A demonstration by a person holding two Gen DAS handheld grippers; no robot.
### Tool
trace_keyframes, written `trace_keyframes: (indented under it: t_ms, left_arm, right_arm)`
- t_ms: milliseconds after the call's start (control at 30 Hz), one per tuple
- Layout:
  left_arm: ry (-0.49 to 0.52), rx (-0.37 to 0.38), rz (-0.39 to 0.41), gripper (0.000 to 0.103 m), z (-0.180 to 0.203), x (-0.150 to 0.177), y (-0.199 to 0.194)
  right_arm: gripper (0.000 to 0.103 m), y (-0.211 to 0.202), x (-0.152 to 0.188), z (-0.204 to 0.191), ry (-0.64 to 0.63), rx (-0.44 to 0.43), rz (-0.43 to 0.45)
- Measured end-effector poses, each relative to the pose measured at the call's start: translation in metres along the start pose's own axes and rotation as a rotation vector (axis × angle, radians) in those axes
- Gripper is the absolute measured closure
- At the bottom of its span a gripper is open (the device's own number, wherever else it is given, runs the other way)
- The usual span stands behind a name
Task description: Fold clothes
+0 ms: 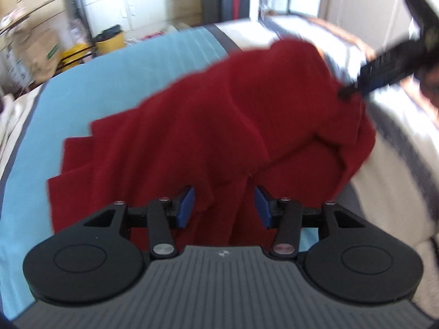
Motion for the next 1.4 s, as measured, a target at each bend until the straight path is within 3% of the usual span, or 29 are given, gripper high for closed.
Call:
trace_keyframes:
  t_ms: [67, 100, 133, 200, 300, 367, 400, 433, 533, 600, 633, 700, 800, 833, 933, 967, 1000, 1067, 1133, 1233, 1400]
  left_arm:
    - [-0.002, -0.018, -0.040, 0.099, 0.000, -0.003, 0.012]
    - [-0.030, -0.023, -0.032, 0.099, -0.004, -0.005, 0.011]
    - [-0.067, -0.017, -0.008, 0.099, -0.011, -0.008, 0.005]
    - [-0.143, 0.011, 0.068, 0.100, -0.024, -0.011, -0.014]
    - [-0.353, 0.221, 0.160, 0.099, -0.051, -0.005, -0.046]
    - [-0.457, 0.353, 0.159, 0.099, -0.060, 0.004, -0.053]
    - [-0.453, 0.355, 0.123, 0.098, -0.059, 0.006, -0.050]
    - [-0.414, 0.322, 0.066, 0.098, -0.054, 0.008, -0.043]
    - [-0.256, 0.166, -0.102, 0.098, -0.030, 0.009, -0.012]
    - [-0.200, 0.127, -0.117, 0.096, -0.020, 0.007, -0.003]
    - [-0.200, 0.143, -0.097, 0.094, -0.020, 0.005, -0.004]
    - [-0.211, 0.171, -0.010, 0.079, -0.021, -0.001, -0.015]
    - [-0.174, 0.133, 0.129, 0.059, -0.015, -0.008, -0.031]
    - [-0.157, 0.102, 0.160, 0.057, -0.010, -0.010, -0.032]
    - [-0.125, 0.042, 0.186, 0.046, 0.001, -0.019, -0.019]
    - [-0.122, 0.033, 0.174, 0.046, 0.003, -0.024, -0.010]
    - [-0.117, 0.037, 0.155, 0.046, 0.005, -0.027, 0.000]
    - [-0.122, 0.033, 0.046, 0.048, 0.004, -0.026, 0.026]
    - [-0.112, 0.021, -0.023, 0.046, 0.004, -0.019, 0.040]
    - [-0.096, 0.005, -0.106, 0.046, 0.001, -0.023, 0.030]
    - [-0.205, -0.029, -0.062, 0.046, -0.029, -0.016, -0.003]
  right_arm:
    - [0.075, -0.001, 0.002, -0.004, -0.048, 0.003, 0.022]
    - [0.081, -0.004, 0.000, -0.008, -0.077, 0.009, 0.035]
    - [0.094, -0.007, -0.001, -0.012, -0.102, 0.010, 0.049]
    - [0.094, -0.016, -0.002, -0.018, -0.126, -0.024, 0.090]
    - [0.095, -0.042, -0.001, -0.010, -0.035, -0.212, 0.128]
    - [0.095, -0.058, 0.005, 0.003, 0.059, -0.333, 0.127]
    - [0.095, -0.063, 0.008, 0.010, 0.091, -0.353, 0.118]
    - [0.095, -0.063, 0.011, 0.016, 0.092, -0.306, 0.097]
    - [0.094, -0.053, 0.016, 0.019, 0.003, -0.021, 0.055]
    - [0.096, -0.046, 0.015, 0.022, 0.021, -0.014, 0.031]
    - [0.096, -0.046, 0.013, 0.024, 0.059, -0.061, 0.032]
    - [0.096, -0.047, 0.009, 0.023, 0.088, -0.117, 0.045]
    - [0.091, -0.046, 0.010, 0.017, 0.071, -0.111, 0.056]
    - [0.087, -0.045, 0.011, 0.018, 0.077, -0.104, 0.051]
    - [0.056, -0.035, 0.007, 0.025, 0.114, -0.093, 0.033]
    - [0.041, -0.031, 0.004, 0.026, 0.130, -0.125, 0.028]
    - [0.035, -0.025, 0.000, 0.029, 0.152, -0.177, 0.011]
    - [0.033, -0.008, -0.013, 0.032, 0.178, -0.216, -0.052]
    - [0.033, 0.007, -0.022, 0.029, 0.115, -0.150, -0.104]
    - [0.029, 0.027, -0.015, 0.021, -0.024, -0.036, -0.180]
    - [0.027, 0.021, -0.014, 0.023, -0.049, -0.057, -0.197]
Point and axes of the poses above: each gripper's, at about its wrist camera, not at the fingertips, and y roughly the way its jaws point, z to its right, x to its underside, the point moved 1 cm from there along y, roughly the way its jaws point, and after that the axes turned 5 degrees about -x, right-handed, at the moved point
